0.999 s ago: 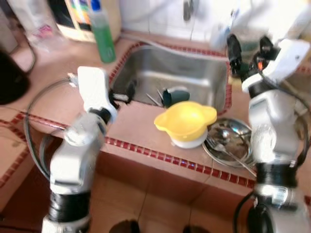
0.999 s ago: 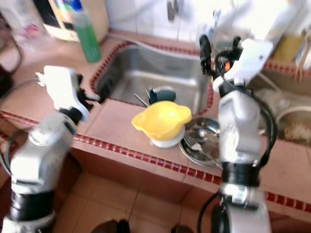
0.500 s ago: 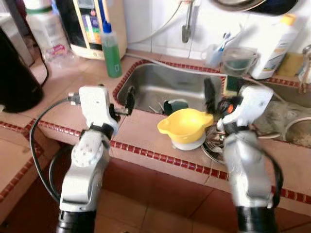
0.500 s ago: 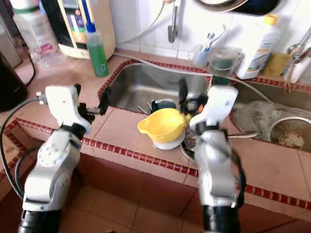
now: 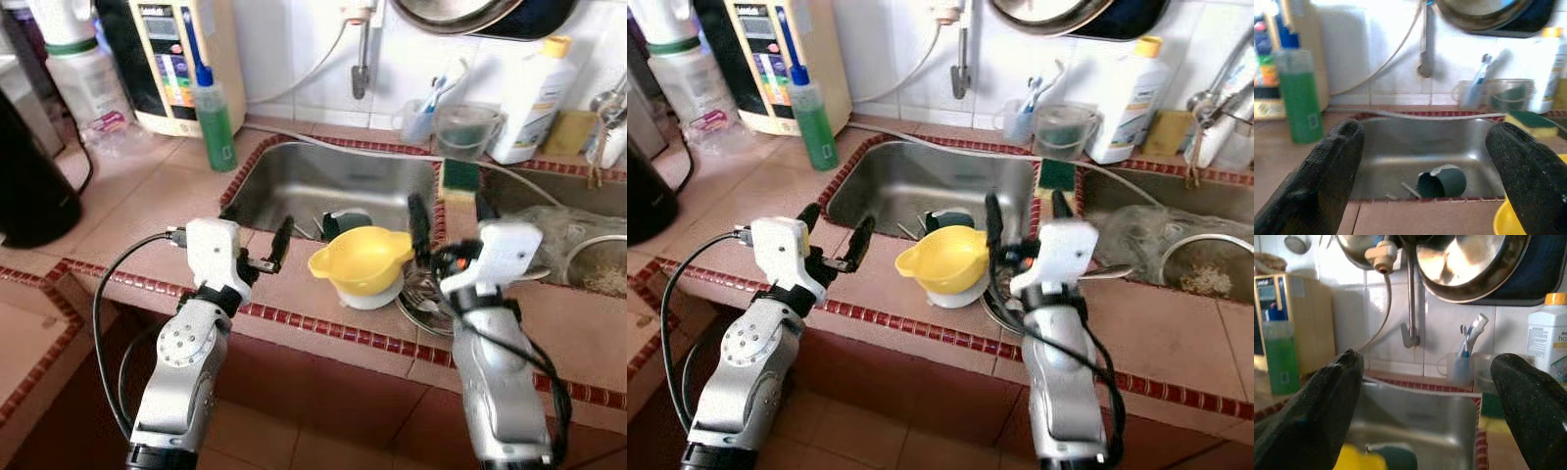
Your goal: Kitchen organization
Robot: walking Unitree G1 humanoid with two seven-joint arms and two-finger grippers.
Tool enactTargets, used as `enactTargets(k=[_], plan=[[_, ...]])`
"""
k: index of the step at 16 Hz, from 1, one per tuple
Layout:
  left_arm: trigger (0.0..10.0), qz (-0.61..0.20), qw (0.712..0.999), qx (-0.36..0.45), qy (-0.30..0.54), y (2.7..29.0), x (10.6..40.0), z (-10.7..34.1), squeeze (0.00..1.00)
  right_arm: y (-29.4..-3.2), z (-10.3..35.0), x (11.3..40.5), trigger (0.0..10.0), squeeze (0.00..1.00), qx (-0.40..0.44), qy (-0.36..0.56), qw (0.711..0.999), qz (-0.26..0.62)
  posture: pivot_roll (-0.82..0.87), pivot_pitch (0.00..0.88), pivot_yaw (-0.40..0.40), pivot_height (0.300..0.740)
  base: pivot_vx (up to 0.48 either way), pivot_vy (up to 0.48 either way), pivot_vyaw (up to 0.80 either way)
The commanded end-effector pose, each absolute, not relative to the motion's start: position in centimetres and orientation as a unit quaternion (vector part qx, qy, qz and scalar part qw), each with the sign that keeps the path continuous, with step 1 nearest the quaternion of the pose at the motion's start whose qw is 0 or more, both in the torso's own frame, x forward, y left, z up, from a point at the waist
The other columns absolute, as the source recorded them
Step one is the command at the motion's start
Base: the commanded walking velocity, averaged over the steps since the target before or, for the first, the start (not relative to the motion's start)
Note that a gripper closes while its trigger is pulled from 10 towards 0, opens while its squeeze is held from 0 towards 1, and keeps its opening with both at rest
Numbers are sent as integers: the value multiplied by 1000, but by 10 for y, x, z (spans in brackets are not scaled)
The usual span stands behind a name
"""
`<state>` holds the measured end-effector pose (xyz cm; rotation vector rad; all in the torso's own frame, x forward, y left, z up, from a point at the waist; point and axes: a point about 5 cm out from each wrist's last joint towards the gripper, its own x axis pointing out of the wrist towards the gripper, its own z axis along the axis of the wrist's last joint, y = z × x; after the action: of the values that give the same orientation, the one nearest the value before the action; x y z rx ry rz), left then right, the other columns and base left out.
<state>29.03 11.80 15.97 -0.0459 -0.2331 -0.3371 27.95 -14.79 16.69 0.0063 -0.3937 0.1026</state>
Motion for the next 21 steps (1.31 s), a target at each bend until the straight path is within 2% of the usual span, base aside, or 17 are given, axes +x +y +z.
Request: enactTargets(k=[1,5,13,19,21], plan=[[10000,-170,979,-12,-113,121,291,157,0,-146,171,274,10000,0,-15,-210,975,65,-196,6,81,740,0,0,0],[10000,-207,973,-17,-97,130,289,151,0,-159,159,259,10000,0,-32,-194,978,62,-211,27,93,740,0,0,0],[10000,-266,961,18,-79,135,289,149,0,-162,154,224,10000,0,-3,-158,978,133,-234,67,106,740,0,0,0],[10000,-313,947,60,-37,140,306,153,0,-168,144,202,10000,0,-1,-119,980,157,-255,93,124,740,0,0,0],[10000,-357,929,84,-40,132,314,165,0,-167,143,196,10000,0,0,-107,981,163,-263,105,126,740,0,0,0]])
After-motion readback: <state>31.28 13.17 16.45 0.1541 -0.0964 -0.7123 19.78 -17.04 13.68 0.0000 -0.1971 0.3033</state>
